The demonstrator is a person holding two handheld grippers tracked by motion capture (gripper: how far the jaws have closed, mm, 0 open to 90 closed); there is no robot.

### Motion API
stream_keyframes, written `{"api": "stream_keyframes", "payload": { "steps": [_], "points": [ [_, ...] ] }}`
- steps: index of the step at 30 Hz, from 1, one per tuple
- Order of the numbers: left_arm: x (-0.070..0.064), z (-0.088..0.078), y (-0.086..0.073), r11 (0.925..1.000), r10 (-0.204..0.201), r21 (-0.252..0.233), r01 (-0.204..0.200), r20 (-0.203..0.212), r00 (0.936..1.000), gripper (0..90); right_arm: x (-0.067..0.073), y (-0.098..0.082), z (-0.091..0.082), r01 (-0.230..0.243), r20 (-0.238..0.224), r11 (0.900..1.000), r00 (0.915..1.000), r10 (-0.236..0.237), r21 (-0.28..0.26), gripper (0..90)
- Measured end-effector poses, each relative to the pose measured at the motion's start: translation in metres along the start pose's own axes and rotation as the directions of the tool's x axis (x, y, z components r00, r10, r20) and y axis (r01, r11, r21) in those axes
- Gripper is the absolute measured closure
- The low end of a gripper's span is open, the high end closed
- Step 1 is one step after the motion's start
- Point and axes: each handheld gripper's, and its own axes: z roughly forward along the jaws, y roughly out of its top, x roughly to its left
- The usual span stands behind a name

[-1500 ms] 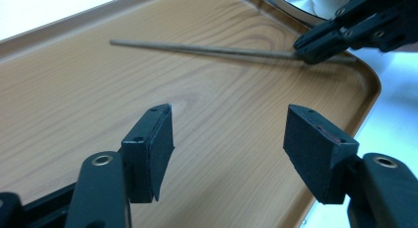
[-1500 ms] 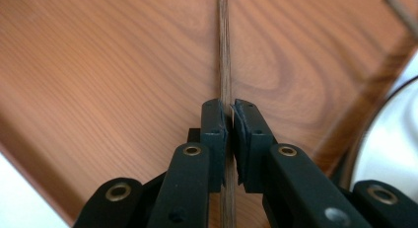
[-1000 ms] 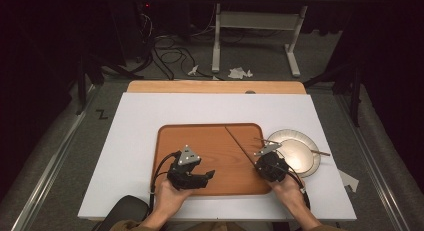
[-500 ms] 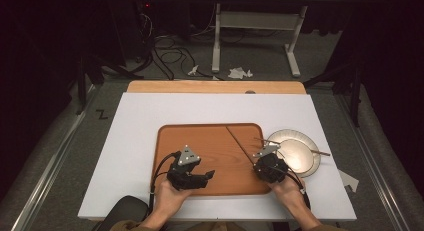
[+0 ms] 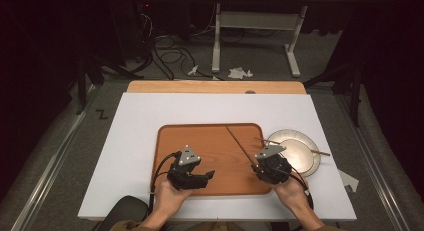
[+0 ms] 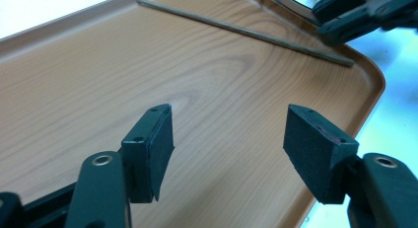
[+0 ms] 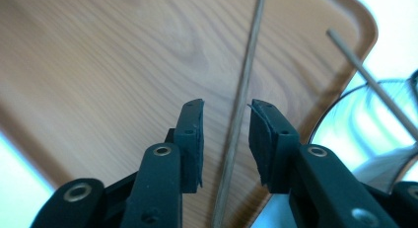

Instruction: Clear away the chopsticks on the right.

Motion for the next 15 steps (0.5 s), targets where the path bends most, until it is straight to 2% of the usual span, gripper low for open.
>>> {"api": "stream_keyframes", "payload": {
  "steps": [5,15],
  "points": [
    [0.002,0.0,0.0,1.0,0.005,0.003,-0.005,-0.013,0.9999,35.9,-0.005,0.004,-0.013,0.011,-0.042,0.997,0.999,-0.014,-0.075,66.3],
    [0.003,0.0,0.0,1.0,0.001,0.006,-0.001,-0.014,0.9999,35.8,-0.013,0.006,-0.022,0.003,-0.049,0.994,0.9988,-0.008,-0.113,65.1]
  ]
}}
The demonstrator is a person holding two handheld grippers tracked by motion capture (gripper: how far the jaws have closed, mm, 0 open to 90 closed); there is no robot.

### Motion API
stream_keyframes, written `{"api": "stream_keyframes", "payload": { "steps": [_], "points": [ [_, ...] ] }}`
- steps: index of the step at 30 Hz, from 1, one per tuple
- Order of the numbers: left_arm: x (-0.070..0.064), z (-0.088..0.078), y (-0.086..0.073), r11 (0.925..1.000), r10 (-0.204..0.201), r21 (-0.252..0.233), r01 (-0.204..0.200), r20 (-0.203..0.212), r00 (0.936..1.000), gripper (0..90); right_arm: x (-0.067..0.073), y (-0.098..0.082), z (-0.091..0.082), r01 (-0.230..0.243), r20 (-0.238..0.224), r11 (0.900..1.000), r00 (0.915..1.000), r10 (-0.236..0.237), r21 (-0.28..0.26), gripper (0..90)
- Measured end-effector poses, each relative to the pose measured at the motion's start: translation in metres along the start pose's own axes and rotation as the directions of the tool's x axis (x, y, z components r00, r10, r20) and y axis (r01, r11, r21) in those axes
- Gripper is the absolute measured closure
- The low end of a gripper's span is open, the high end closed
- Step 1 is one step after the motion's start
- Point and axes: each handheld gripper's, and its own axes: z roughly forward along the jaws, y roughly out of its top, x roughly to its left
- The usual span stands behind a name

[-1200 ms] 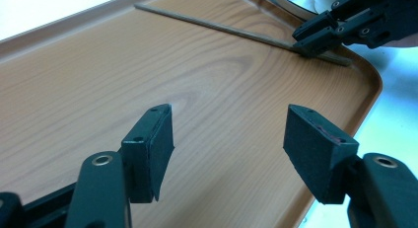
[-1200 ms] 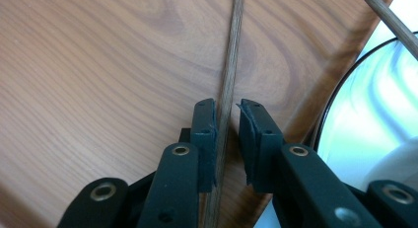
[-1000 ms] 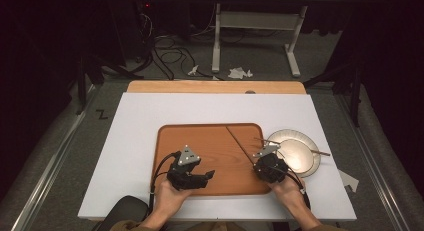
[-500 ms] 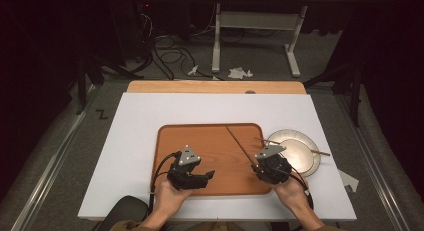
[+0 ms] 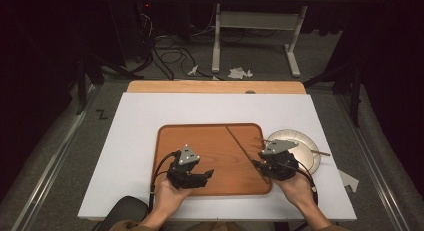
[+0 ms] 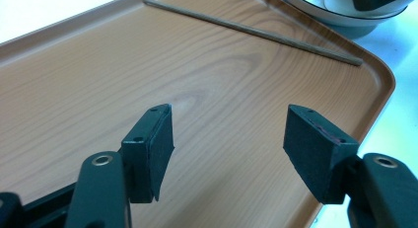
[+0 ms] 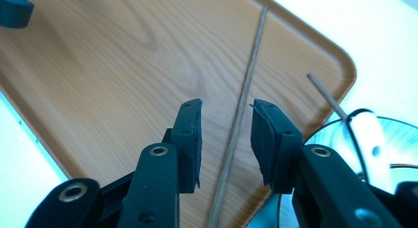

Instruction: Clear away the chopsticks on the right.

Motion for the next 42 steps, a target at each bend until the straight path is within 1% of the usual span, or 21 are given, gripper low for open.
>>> {"api": "stream_keyframes", "payload": {
  "steps": [3,5,9,12,14,19,24,25,29,30,33,35,37,40,42],
  "points": [
    [0.0,0.001,0.0,1.0,0.002,0.003,-0.002,0.002,1.0,35.9,-0.003,0.001,-0.003,-0.003,-0.001,1.0,1.0,0.003,-0.014,63.4],
    [0.0,0.001,0.0,1.0,0.004,0.006,-0.004,0.003,1.0,35.9,-0.006,0.001,-0.005,0.005,-0.006,1.0,1.0,-0.005,-0.026,63.2],
    [0.0,0.0,0.0,1.0,0.006,0.003,-0.006,-0.001,1.0,35.7,-0.013,0.003,-0.011,-0.005,-0.008,0.999,1.0,0.004,-0.043,63.2],
    [0.001,0.0,0.0,1.0,-0.003,-0.003,0.003,-0.005,1.0,35.6,-0.018,0.003,-0.014,-0.017,-0.013,0.998,0.9998,0.017,-0.056,63.2],
    [0.001,0.001,0.0,1.0,-0.003,-0.001,0.003,-0.004,1.0,35.6,-0.021,0.002,-0.017,-0.023,-0.013,0.998,0.9997,0.022,-0.052,63.2],
    [0.0,-0.001,0.0,1.0,0.003,-0.001,-0.003,-0.004,1.0,35.6,-0.031,0.0,-0.023,-0.043,0.002,0.997,0.999,0.044,-0.071,63.2],
    [0.001,0.0,0.0,1.0,0.003,0.002,-0.003,-0.004,1.0,35.6,-0.043,-0.003,-0.034,-0.069,0.023,0.993,0.9972,0.071,-0.094,63.1],
    [0.0,0.0,0.0,1.0,0.005,0.005,-0.005,-0.004,1.0,35.6,-0.046,-0.004,-0.036,-0.068,0.032,0.993,0.997,0.071,-0.096,63.2],
    [0.0,0.0,0.0,1.0,0.005,0.003,-0.005,-0.003,1.0,35.6,-0.057,-0.009,-0.044,-0.095,0.059,0.99,0.9931,0.102,-0.106,63.2],
    [0.0,0.0,0.0,1.0,0.004,0.003,-0.004,-0.002,1.0,35.6,-0.059,-0.01,-0.045,-0.096,0.066,0.99,0.9924,0.104,-0.108,63.2],
    [0.0,0.0,0.0,1.0,0.005,0.008,-0.005,-0.001,1.0,35.6,-0.066,-0.013,-0.048,-0.114,0.09,0.988,0.9883,0.123,-0.102,63.1],
    [0.0,0.001,0.0,1.0,0.004,0.008,-0.004,0.001,1.0,35.6,-0.071,-0.015,-0.05,-0.131,0.097,0.986,0.9852,0.141,-0.101,62.9],
    [0.0,0.002,0.0,0.9999,0.002,0.013,-0.002,0.002,1.0,35.5,-0.076,-0.018,-0.051,-0.137,0.109,0.985,0.983,0.148,-0.1,62.9],
    [-0.001,0.002,0.0,0.9999,0.008,0.015,-0.008,0.0,1.0,35.5,-0.085,-0.022,-0.054,-0.156,0.126,0.983,0.9778,0.167,-0.096,62.9],
    [0.0,0.001,0.0,0.9998,0.008,0.017,-0.008,-0.002,1.0,35.5,-0.09,-0.025,-0.057,-0.181,0.137,0.978,0.9714,0.194,-0.099,63.0]
  ]
}}
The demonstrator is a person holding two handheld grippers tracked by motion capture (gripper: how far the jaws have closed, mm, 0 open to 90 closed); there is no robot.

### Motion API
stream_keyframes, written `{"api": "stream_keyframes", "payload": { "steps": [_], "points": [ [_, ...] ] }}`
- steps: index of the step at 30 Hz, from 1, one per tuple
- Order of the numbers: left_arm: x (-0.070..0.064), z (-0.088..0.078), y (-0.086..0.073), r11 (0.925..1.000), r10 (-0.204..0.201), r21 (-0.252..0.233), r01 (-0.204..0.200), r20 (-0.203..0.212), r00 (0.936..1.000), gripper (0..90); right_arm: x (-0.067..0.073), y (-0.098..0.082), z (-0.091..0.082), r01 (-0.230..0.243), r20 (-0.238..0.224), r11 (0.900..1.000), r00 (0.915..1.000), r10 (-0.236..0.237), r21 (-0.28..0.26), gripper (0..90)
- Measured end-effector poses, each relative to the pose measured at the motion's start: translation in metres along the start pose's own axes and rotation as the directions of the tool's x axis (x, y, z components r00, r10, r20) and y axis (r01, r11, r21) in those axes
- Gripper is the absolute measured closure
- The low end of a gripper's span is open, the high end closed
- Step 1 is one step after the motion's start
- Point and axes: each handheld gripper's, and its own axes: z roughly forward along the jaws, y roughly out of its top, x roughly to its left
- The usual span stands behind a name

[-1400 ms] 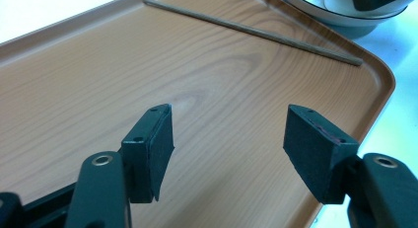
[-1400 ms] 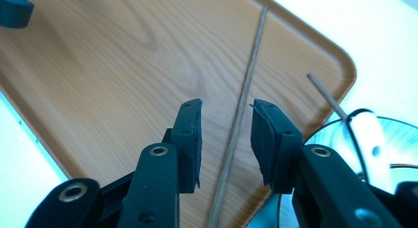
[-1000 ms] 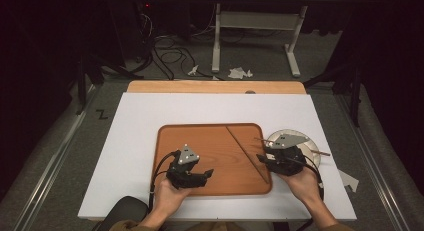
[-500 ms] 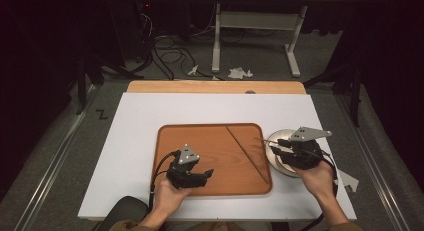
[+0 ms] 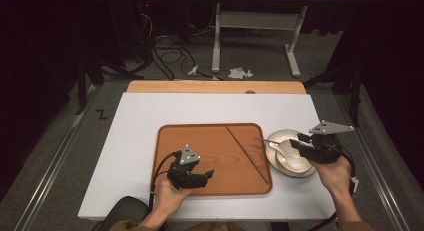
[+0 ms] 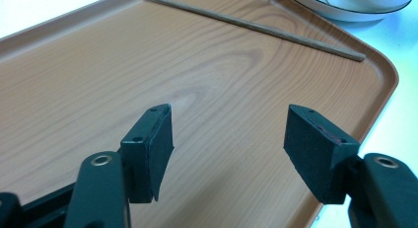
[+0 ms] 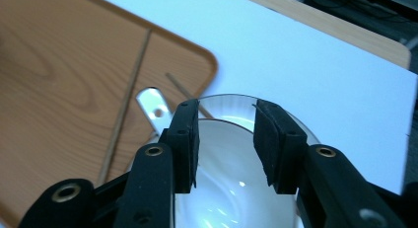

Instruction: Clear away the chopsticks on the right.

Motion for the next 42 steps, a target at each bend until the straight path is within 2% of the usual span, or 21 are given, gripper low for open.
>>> {"api": "stream_keyframes", "payload": {
  "steps": [6,11,19,24,28,34,42],
  "points": [
    [0.001,0.0,0.0,1.0,-0.006,0.0,0.006,0.001,1.0,35.5,-0.018,-0.005,-0.004,-0.02,0.063,1.0,0.9978,0.018,0.024,63.5],
    [0.0,0.0,-0.001,1.0,-0.002,0.005,0.002,-0.001,1.0,35.4,-0.033,-0.013,-0.003,-0.049,0.09,0.998,0.9949,0.045,0.046,64.2],
    [0.0,0.001,-0.001,0.9999,-0.01,0.009,0.01,0.001,0.9999,35.4,-0.052,-0.028,0.007,-0.08,0.142,0.987,0.9881,0.06,0.136,68.4],
    [0.001,0.0,-0.002,0.9999,-0.014,0.004,0.014,0.0,0.9999,35.4,-0.062,-0.037,0.011,-0.11,0.147,0.979,0.9854,0.085,0.172,69.1],
    [0.002,-0.002,-0.002,0.9998,-0.018,-0.002,0.018,0.0,0.9998,35.4,-0.066,-0.042,0.019,-0.12,0.152,0.972,0.9843,0.09,0.202,67.4],
    [0.001,-0.001,-0.002,0.9999,-0.012,-0.001,0.012,-0.002,0.9999,35.5,-0.066,-0.049,0.031,-0.098,0.136,0.961,0.9886,0.065,0.259,66.0],
    [0.0,-0.001,-0.002,0.9999,-0.013,0.001,0.013,-0.003,0.9999,35.5,-0.065,-0.05,0.037,-0.076,0.114,0.958,0.9924,0.046,0.278,63.8]
  ]
}}
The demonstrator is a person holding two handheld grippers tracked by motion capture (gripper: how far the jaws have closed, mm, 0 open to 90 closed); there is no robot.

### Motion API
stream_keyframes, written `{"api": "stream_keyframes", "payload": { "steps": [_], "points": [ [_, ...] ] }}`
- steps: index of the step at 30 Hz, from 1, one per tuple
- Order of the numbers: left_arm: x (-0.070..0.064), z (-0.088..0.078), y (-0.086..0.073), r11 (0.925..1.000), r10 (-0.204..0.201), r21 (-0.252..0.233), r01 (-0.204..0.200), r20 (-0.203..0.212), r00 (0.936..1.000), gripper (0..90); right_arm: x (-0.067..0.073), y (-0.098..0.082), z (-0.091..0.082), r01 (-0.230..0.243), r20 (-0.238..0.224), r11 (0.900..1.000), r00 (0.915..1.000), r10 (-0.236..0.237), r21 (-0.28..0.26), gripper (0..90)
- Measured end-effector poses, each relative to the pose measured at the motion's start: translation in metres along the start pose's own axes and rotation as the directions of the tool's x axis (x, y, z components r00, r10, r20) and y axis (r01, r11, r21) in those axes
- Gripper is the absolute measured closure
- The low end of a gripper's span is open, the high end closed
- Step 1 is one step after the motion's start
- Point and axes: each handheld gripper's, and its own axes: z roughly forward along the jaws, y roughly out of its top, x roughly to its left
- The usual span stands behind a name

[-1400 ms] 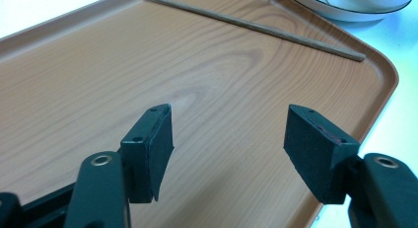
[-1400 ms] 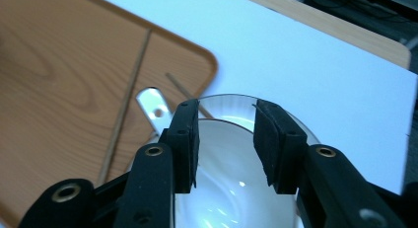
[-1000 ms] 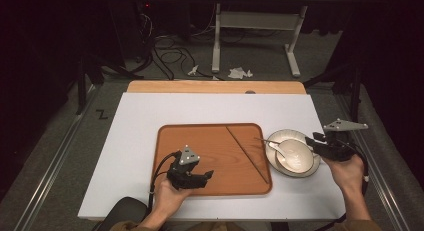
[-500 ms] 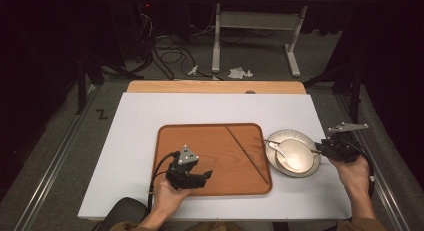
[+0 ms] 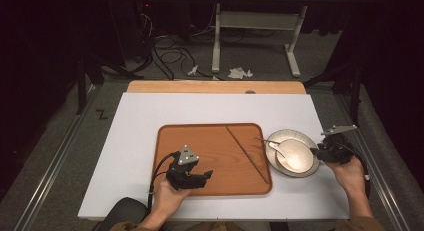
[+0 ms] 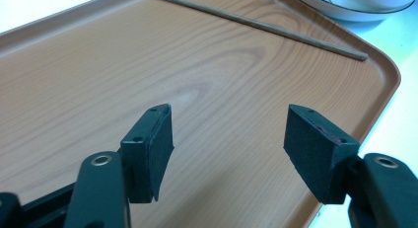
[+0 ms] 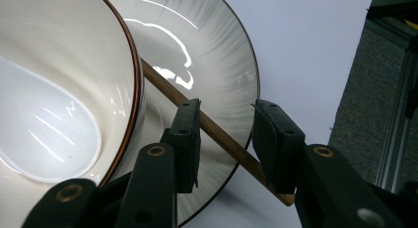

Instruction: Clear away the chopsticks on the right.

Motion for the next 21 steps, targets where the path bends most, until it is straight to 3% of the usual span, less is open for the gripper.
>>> {"api": "stream_keyframes", "payload": {
  "steps": [12,21],
  "points": [
    [0.0004,-0.0001,-0.0002,1.0,0.005,0.0,-0.005,-0.01,0.9999,35.4,-0.0027,0.0009,0.0061,0.028,-0.017,1.0,0.9995,-0.028,0.006,60.4],
    [0.0002,0.0012,-0.0003,1.0,-0.001,0.0,0.001,-0.009,1.0,35.4,-0.002,0.0045,0.0092,0.035,-0.012,0.999,0.9993,-0.035,-0.003,67.7]
  ]
}}
